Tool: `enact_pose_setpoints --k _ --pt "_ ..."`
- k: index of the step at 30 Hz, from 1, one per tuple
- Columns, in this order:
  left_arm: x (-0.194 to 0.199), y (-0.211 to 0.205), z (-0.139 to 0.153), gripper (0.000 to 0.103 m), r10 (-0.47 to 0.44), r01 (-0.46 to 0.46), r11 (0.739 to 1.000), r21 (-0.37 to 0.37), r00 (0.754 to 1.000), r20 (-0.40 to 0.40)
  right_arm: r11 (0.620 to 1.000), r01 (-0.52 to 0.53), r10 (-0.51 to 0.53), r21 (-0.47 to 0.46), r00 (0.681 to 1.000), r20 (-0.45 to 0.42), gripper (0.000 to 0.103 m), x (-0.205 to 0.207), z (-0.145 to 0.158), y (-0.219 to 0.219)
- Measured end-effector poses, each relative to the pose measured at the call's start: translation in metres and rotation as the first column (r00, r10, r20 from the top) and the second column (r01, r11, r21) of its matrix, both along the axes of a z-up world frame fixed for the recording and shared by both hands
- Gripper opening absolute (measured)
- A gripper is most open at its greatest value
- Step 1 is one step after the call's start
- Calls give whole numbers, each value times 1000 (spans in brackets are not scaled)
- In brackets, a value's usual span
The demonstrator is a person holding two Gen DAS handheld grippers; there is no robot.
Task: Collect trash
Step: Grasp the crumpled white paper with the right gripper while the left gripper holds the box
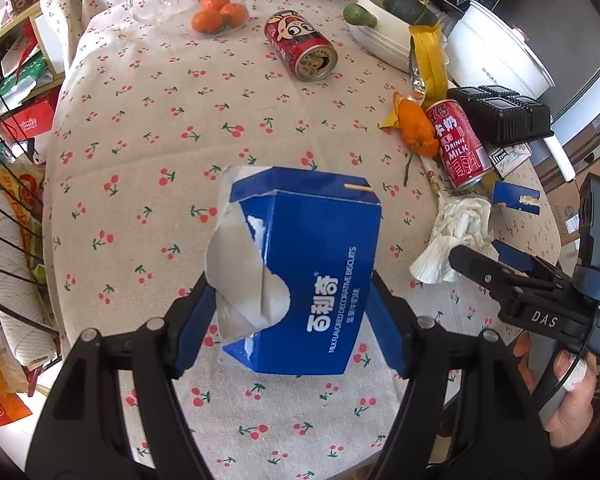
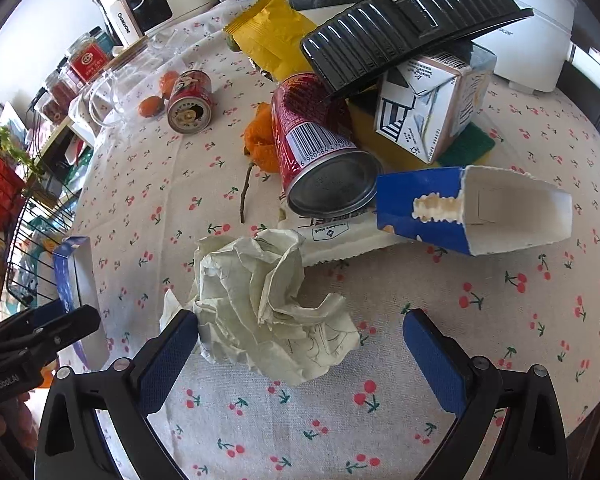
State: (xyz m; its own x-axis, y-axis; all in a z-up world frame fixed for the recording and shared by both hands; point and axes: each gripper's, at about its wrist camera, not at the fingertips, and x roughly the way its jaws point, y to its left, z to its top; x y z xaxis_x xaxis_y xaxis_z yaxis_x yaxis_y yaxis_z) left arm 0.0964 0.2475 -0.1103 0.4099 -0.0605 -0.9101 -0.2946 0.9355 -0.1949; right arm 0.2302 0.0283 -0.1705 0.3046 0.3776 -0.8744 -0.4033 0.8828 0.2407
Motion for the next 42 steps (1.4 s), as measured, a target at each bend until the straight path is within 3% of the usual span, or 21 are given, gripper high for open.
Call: enact_pose_setpoints --k 8,11,12,14,19,22,23,25,28,31,39,40,42 --pt "0 -3 2 73 -13 13 1000 -4 1000 6 994 -61 61 85 998 1 100 -8 5 7" --pt "0 -6 0 74 -22 22 1000 5 1000 -3 992 -109 107 68 994 30 99 -13 8 21" --pt "0 -7 -1 74 -24 24 1000 4 1000 -4 991 -121 119 52 992 34 97 -14 6 24" --pt "-1 -9 -2 74 -30 30 1000 7 1000 -9 991 -129 129 32 991 18 81 -14 -1 26" --pt "-2 -10 -3 74 -34 34 999 13 999 -10 988 -140 140 59 990 2 66 -13 -2 20" --pt "-2 -10 -3 74 -30 30 999 9 1000 -9 987 -125 125 97 992 5 70 -13 5 11" --pt "-2 -9 -2 74 -29 29 1000 8 1000 -8 987 -124 123 101 992 15 81 -14 9 10" --pt "-2 -8 -2 74 -25 25 1000 8 1000 -5 988 -110 107 113 994 34 91 -15 16 7" --pt "-4 -5 0 74 -17 18 999 32 1000 -5 985 -101 99 137 995 28 92 -16 21 12" --pt "-7 2 0 74 -1 1 998 58 1000 -9 990 -94 90 103 995 40 92 -14 20 29" --pt "-15 17 -4 74 19 -18 999 32 1000 -11 994 47 -49 101 999 16 92 12 0 63" --pt "-16 17 -4 74 17 -16 999 31 1000 -10 994 47 -49 101 999 16 90 12 0 63" --pt "-16 18 -4 74 13 -13 999 31 1000 -9 996 57 -60 65 998 37 75 13 0 68"
